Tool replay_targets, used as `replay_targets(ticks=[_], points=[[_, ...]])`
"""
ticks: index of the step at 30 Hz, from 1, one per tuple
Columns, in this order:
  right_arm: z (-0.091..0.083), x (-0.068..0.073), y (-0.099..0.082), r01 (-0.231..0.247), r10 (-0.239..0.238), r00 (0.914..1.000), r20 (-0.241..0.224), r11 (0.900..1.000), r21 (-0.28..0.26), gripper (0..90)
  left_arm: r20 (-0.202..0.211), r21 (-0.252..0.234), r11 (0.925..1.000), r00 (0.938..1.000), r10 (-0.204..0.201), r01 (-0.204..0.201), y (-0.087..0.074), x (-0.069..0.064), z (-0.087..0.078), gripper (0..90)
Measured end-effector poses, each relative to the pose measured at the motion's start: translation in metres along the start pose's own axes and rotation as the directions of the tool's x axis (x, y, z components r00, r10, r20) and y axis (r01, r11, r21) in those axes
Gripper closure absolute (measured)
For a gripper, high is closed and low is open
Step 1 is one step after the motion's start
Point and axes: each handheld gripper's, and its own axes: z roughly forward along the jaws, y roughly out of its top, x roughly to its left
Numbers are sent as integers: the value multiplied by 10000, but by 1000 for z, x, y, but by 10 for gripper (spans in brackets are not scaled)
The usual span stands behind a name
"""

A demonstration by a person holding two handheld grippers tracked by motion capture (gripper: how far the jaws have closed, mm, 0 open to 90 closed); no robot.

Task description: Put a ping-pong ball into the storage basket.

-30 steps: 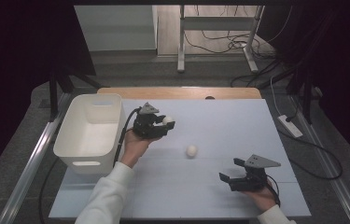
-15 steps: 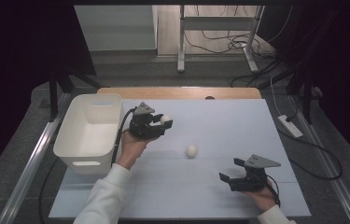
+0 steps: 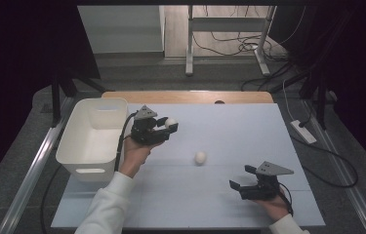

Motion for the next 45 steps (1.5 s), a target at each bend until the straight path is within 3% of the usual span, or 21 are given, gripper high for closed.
replay_targets(ticks=[45], points=[[0, 0, 0, 20, -19, 10000, 74, 10000, -71, 105, -59, -935, 9956, 10000, 28, -34, 6, -2, -37, 508]])
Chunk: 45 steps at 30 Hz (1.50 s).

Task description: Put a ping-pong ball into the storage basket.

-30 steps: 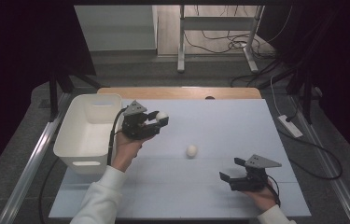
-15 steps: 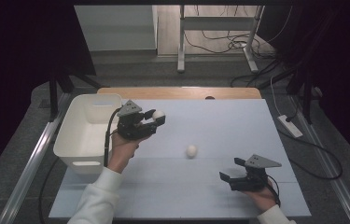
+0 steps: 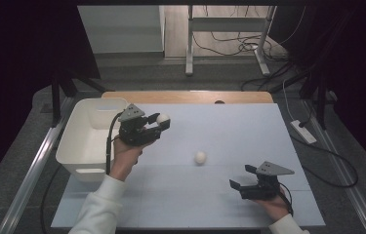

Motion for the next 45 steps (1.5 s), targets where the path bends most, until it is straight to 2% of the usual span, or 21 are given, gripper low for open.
replay_targets(ticks=[20, 45], points=[[0, 0, 0, 19, -19, 10000, 41, 10000, 17, 105, -198, -313, 9995, 9998, -73, 67, 4, 5, -11, 508], [0, 0, 0, 8, -8, 10000, 70, 10000, 30, 105, -753, -730, 9968, 9964, -381, 326, 5, 22, -30, 508]])
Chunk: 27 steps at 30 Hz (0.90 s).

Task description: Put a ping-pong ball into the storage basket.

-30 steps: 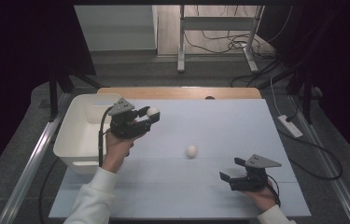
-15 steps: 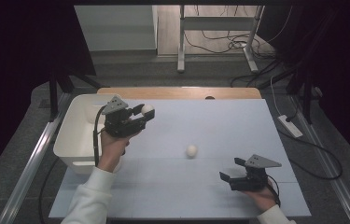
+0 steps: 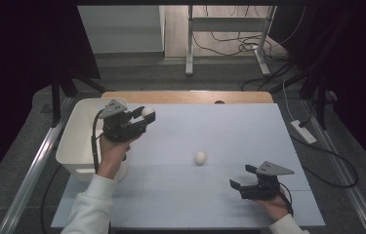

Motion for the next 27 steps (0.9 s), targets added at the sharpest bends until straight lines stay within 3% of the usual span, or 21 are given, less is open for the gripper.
replay_targets(ticks=[7, 27], points=[[0, 0, 0, -20, 20, 10000, 4, 10000, 8, 104, -350, -23, 10000, 9994, 21, -22, 0, 6, -4, 508], [1, 0, 0, -5, 5, 10000, 8, 10000, 31, 104, -728, -324, 9992, 9970, -277, 254, 1, 20, -19, 508]])
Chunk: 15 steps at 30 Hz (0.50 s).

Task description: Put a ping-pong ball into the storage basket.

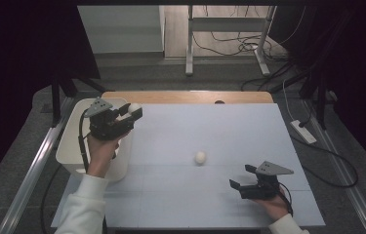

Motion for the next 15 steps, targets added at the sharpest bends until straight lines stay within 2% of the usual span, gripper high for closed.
replay_targets(ticks=[15], points=[[0, 0, 0, 15, -15, 10000, 46, 10000, -3, 105, -302, -79, 9998, 9994, -185, 183, 0, 10, -8, 508]])
